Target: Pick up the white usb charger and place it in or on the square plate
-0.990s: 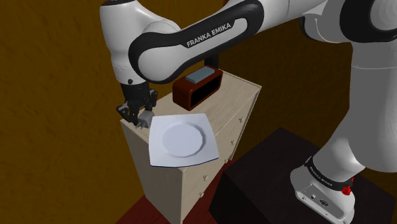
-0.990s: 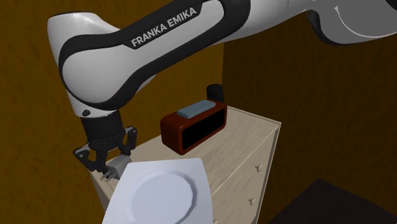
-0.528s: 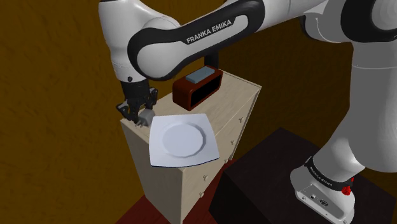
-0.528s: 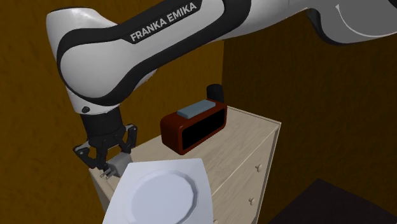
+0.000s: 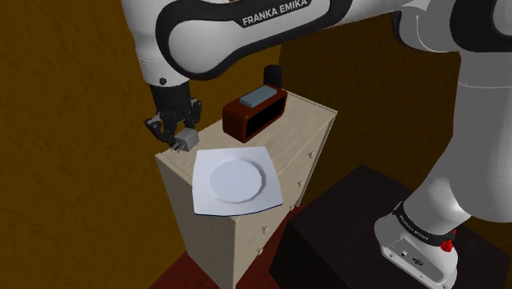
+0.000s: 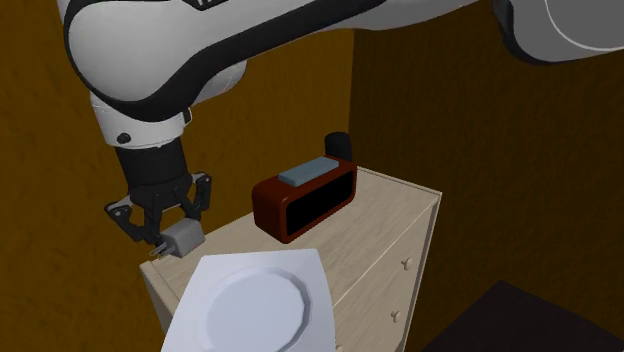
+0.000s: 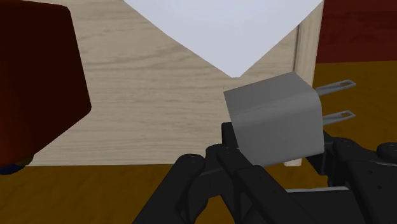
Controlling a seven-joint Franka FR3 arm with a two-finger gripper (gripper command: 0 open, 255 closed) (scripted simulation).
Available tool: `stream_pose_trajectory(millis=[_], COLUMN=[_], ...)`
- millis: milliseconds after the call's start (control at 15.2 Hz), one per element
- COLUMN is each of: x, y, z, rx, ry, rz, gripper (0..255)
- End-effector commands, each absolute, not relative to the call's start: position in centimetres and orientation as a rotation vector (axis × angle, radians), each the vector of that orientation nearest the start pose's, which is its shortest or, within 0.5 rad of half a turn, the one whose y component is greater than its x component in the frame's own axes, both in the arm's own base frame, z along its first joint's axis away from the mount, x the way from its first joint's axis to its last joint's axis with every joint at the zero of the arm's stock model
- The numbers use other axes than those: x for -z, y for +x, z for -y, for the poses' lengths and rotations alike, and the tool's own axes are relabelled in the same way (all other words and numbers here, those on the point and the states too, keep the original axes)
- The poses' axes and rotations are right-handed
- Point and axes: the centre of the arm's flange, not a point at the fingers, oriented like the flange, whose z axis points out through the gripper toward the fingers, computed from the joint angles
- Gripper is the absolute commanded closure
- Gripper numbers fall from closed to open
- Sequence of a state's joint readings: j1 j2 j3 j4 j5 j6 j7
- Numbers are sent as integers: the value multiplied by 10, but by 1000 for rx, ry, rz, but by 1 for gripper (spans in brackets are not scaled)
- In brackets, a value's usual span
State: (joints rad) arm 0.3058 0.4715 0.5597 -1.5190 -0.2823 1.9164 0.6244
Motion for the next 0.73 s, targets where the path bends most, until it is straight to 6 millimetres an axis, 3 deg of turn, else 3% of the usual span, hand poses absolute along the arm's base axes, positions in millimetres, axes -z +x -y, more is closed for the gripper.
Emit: stream_pose_trajectory(millis=[0,462,660], x=[-432,-465,-462], y=[494,494,460], z=[-464,-464,-445], rx=[24,24,24], ry=[-3124,-3124,-3124], rz=[453,453,453], gripper=[255,255,255])
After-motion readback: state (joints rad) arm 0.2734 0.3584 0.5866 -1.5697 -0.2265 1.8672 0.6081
